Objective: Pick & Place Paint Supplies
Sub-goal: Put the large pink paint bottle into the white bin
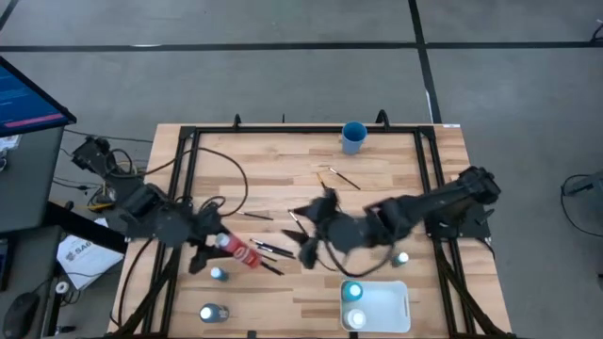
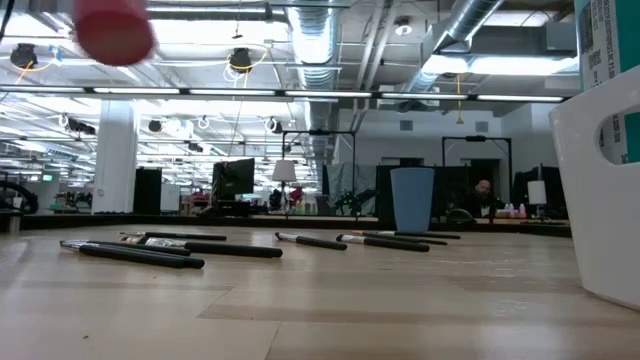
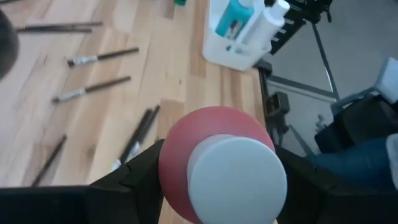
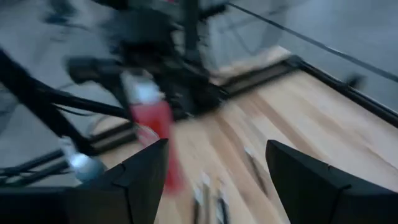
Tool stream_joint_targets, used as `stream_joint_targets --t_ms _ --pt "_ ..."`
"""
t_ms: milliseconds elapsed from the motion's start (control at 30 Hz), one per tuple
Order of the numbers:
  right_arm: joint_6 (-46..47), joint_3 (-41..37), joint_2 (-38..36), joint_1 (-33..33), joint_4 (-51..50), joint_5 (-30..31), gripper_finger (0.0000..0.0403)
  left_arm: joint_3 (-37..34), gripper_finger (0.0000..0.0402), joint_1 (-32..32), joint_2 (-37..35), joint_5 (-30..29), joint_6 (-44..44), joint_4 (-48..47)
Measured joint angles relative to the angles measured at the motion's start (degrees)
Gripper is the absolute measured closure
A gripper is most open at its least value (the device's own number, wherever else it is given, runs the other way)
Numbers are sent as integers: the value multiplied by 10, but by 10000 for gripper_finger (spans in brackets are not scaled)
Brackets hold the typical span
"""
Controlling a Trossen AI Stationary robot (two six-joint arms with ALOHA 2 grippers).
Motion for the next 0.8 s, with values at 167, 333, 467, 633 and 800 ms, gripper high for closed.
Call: stream_joint_targets --t_ms 167,333,467,633,800 --pt "-83 0 44 -46 99 -79 143 0 184 53 39 48 67 40" --pt "-104 0 71 -64 122 -135 143 0 184 85 69 56 128 64" --pt "-104 -1 81 -64 116 -143 143 0 184 108 84 55 145 78" --pt "-112 0 85 -60 105 -142 143 0 184 130 92 55 168 98" --pt "-131 1 94 -62 92 -140 143 0 184 142 96 55 188 135"
